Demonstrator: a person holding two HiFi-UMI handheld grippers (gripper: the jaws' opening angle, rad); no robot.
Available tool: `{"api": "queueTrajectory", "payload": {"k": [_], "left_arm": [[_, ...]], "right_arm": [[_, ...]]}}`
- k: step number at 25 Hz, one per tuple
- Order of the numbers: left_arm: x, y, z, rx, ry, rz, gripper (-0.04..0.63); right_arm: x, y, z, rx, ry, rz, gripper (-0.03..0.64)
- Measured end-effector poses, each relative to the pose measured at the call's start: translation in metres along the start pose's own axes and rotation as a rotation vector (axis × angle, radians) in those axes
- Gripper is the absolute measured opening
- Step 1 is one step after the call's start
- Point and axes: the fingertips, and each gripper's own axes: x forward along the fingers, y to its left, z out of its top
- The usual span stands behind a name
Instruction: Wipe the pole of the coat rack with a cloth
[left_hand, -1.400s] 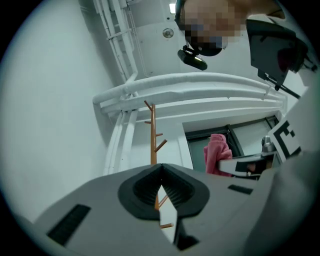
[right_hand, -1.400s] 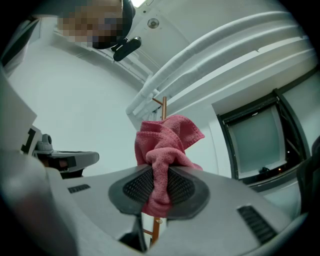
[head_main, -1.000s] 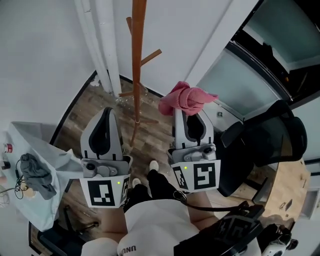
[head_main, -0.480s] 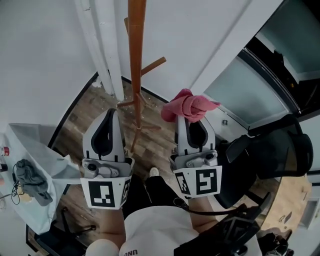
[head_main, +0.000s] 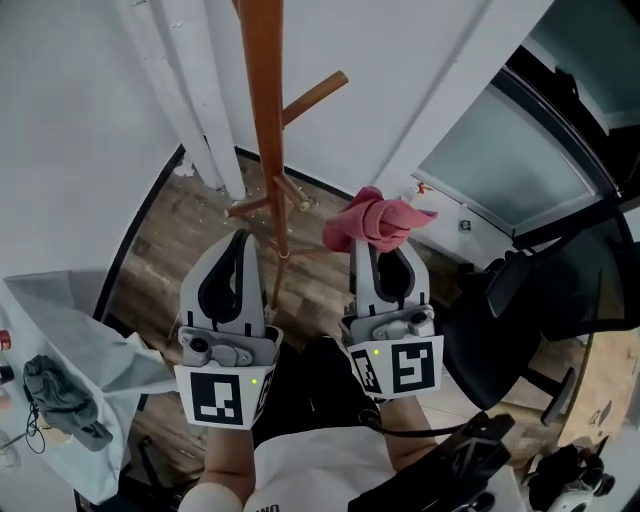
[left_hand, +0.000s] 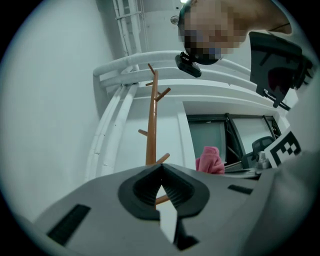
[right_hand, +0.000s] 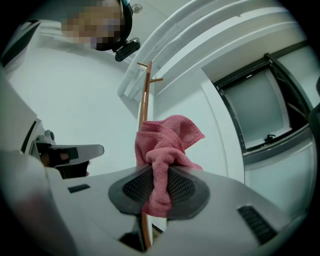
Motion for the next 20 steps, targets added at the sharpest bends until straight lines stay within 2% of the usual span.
{"api": "queueTrajectory", "payload": {"k": [6, 12, 16, 20], "left_arm": [[-0.004, -0.001, -0.052, -0.088, 0.011, -0.035, 0.014], [0.0, -0.003, -0.101, -0.06, -0.007, -0.058, 0.014], [0.001, 0.008, -0.139, -0.1, 0.005, -0.049, 0.014], [0.007, 0.017, -0.172, -0.102, 0.013, -0.047, 0.014]], "right_arm": [[0.01, 0.003, -0.048, -0.007, 0.009, 0.001, 0.074], [0.025, -0.004, -0.092, -0.012, -0.022, 0.02, 0.074], [0.042, 0.003, -0.116, -0.027, -0.055, 0.057, 0.074], [0.058, 0.007, -0.131, -0.05, -0.089, 0.095, 0.074]]}}
